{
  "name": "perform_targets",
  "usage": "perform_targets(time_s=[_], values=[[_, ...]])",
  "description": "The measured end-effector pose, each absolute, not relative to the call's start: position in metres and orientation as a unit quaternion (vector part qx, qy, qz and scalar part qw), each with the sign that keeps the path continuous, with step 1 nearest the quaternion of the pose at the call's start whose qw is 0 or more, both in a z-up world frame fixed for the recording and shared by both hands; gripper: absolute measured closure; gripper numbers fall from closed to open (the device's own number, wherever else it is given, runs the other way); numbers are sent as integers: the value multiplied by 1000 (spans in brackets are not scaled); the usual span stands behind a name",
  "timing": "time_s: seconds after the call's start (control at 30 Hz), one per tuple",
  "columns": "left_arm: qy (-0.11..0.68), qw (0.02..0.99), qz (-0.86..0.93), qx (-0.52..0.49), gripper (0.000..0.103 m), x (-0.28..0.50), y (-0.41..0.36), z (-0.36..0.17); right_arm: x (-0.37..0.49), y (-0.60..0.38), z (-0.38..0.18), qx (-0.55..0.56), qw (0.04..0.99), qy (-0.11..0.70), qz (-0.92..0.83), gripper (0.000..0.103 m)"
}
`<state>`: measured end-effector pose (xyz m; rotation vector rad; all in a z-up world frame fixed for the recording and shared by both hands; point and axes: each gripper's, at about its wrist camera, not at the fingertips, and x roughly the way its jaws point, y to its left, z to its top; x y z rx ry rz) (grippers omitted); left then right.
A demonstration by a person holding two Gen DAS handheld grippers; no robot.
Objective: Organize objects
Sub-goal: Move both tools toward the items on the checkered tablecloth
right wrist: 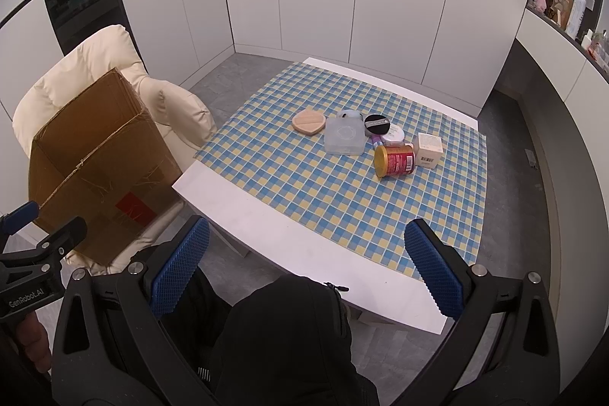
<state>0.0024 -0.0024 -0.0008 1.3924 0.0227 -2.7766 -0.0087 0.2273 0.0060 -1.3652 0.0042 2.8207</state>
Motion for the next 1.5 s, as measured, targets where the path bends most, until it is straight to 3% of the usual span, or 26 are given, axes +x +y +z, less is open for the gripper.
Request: perform_targets(time_s=[0.23,0.63,1.5], values=[[9,11,-893,450,1,2,1,-6,-9,231,6,-436,9,0,900,0],[-63,-34,-881,468,1,-5,42,-22,-1,256,6,-441,36,15,897,0],[-38,-116,-882,455,1,-30,113,-13,19,334,3,-446,113,53,886,0]])
